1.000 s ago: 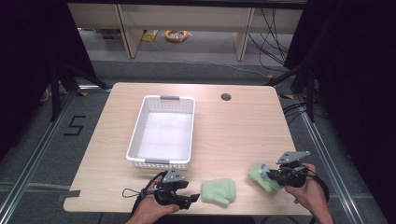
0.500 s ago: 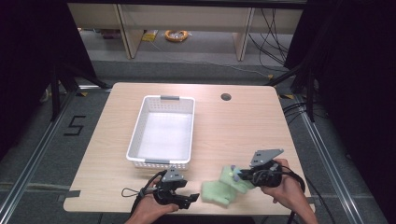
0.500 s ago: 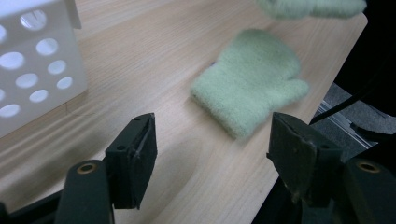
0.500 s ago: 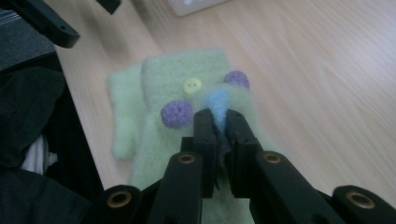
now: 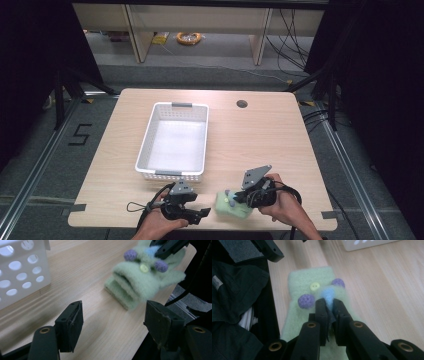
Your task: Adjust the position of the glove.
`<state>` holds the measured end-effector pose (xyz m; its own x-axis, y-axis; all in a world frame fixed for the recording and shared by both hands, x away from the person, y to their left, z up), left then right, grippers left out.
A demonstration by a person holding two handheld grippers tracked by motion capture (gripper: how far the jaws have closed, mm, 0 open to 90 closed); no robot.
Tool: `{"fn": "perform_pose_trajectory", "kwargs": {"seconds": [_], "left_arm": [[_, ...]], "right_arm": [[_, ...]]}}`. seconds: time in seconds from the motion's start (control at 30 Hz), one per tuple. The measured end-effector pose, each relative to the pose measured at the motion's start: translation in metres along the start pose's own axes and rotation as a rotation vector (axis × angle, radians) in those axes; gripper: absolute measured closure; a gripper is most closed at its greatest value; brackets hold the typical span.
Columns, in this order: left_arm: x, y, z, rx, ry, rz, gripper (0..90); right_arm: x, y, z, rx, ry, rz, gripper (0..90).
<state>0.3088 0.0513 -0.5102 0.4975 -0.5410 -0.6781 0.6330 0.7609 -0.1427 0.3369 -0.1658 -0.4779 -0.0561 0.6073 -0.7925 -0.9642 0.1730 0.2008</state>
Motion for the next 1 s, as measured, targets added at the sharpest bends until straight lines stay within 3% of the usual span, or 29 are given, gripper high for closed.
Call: {"fn": "perform_pose_trajectory", "kwargs": {"seconds": [0.13,0.17,0.23,0.3,0.43,0.47,0.6,0.67,0.73,0.77,0.87,0.9,0.93,1.0], "left_arm": [[0.001,0.000,0.000,-0.002,0.003,0.001,31.1],[0.001,-0.001,0.000,-0.004,0.002,-0.001,31.1],[0.002,-0.001,-0.001,-0.011,0.001,0.001,31.2],[0.002,0.000,-0.001,0.004,0.010,-0.001,31.2],[0.004,-0.002,-0.002,-0.016,0.015,-0.002,31.3],[0.004,-0.002,-0.002,-0.002,0.013,-0.003,31.3],[0.004,-0.002,-0.002,-0.015,0.010,0.000,31.3],[0.004,-0.001,-0.001,-0.015,0.005,-0.001,31.4],[0.003,-0.002,-0.001,-0.018,0.005,-0.002,31.3],[0.003,-0.002,0.000,-0.022,0.004,-0.006,31.3],[0.004,-0.003,0.001,-0.047,0.012,-0.030,31.3],[0.005,-0.003,0.002,-0.047,0.016,-0.034,31.3],[0.006,-0.005,0.003,-0.060,0.018,-0.030,31.3],[0.010,-0.009,0.005,-0.047,0.028,-0.041,31.5]], "right_arm": [[0.006,-0.002,-0.002,-0.010,0.017,0.010,84.2],[0.008,-0.001,-0.004,0.009,0.024,0.012,84.0],[0.010,-0.003,-0.004,-0.021,0.026,0.019,83.8],[0.011,-0.003,-0.005,-0.025,0.030,0.019,83.5],[0.014,-0.004,-0.007,-0.026,0.030,0.033,81.1],[0.014,-0.005,-0.007,-0.028,0.022,0.025,79.5],[0.012,-0.005,-0.008,0.008,-0.005,0.006,67.4],[0.008,-0.005,-0.008,0.052,-0.030,-0.008,58.8],[0.001,-0.004,-0.009,0.139,-0.081,-0.037,53.9],[-0.002,-0.005,-0.010,0.140,-0.110,-0.039,51.8],[-0.015,-0.004,-0.019,0.298,-0.186,-0.092,46.5],[-0.016,-0.006,-0.023,0.317,-0.200,-0.108,45.8],[-0.020,-0.006,-0.027,0.356,-0.202,-0.109,44.8],[-0.021,-0.006,-0.037,0.435,-0.243,-0.125,43.5]]}}
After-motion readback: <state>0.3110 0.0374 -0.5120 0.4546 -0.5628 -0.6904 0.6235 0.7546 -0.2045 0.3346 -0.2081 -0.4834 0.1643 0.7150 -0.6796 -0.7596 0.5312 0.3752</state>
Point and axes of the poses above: each handheld gripper's, and its own axes: x roughly forward along the jaws, z roughly out of its top, y roughly to its left, the point moved 4 cm from there along x, roughly forward along the jaws, and after that the axes turned 13 degrees about z, right-handed, at the moved point
